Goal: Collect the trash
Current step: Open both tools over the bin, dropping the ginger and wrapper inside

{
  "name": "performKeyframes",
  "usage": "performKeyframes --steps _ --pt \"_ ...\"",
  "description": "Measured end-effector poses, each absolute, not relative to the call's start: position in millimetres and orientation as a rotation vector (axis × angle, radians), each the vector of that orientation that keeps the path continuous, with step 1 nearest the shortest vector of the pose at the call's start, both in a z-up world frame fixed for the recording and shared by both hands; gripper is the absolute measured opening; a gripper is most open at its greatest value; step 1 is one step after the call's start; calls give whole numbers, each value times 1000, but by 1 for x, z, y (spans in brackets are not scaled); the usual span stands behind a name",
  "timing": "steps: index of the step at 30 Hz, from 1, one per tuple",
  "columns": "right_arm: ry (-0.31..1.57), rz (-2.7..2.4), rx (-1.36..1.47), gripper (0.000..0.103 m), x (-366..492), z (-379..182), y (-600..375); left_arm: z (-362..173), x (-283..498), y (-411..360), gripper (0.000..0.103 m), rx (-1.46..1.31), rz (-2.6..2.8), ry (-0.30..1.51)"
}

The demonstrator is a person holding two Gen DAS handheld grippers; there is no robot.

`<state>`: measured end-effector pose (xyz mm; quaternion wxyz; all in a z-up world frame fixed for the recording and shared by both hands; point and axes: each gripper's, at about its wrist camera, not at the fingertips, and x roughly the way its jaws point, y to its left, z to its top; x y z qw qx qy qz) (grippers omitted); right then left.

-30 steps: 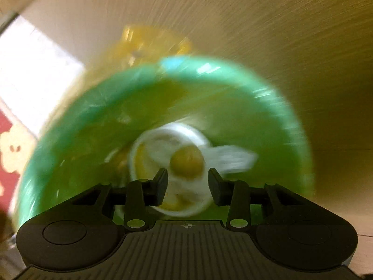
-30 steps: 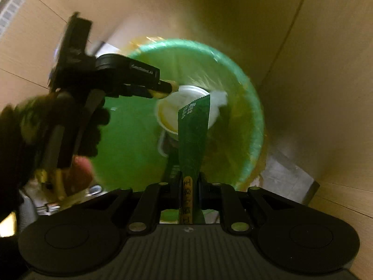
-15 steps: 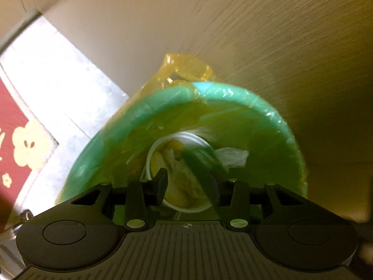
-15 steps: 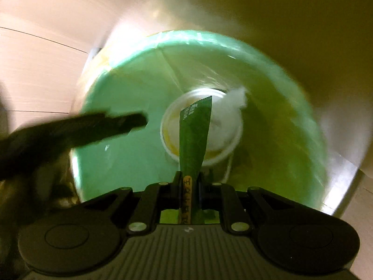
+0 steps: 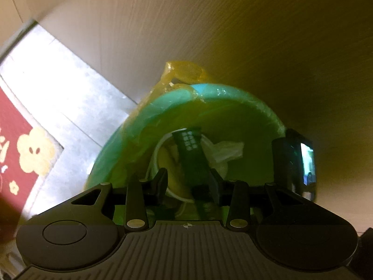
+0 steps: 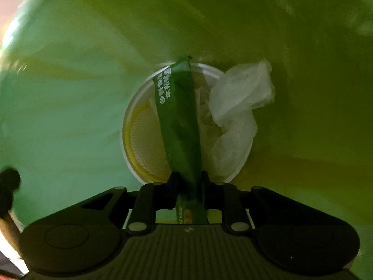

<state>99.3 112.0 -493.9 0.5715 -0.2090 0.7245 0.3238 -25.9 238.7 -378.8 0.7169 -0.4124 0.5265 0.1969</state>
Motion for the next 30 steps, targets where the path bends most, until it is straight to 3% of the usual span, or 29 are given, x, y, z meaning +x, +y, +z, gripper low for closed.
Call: performKeyframes --steps 2,6,8,9,11,19,30 --pt "1605 773 -558 35 93 -477 113 -378 -28 241 42 -910 432 1167" --pt "1421 852 -658 36 82 -448 117 -377 -31 242 42 -890 428 1176" --pt "1352 859 -693 29 82 -443 119 -378 -31 240 42 -890 422 1178" --pt "1343 859 -696 18 87 -443 119 -380 -30 240 42 -888 420 1180" --pt "1379 873 -683 13 90 -451 123 -382 -29 236 42 -885 416 1184" --pt "1496 718 -743 12 108 -481 92 -387 -29 228 42 -900 408 1182" --pt "1455 665 -422 13 110 -406 48 -400 -23 225 42 -825 259 1232"
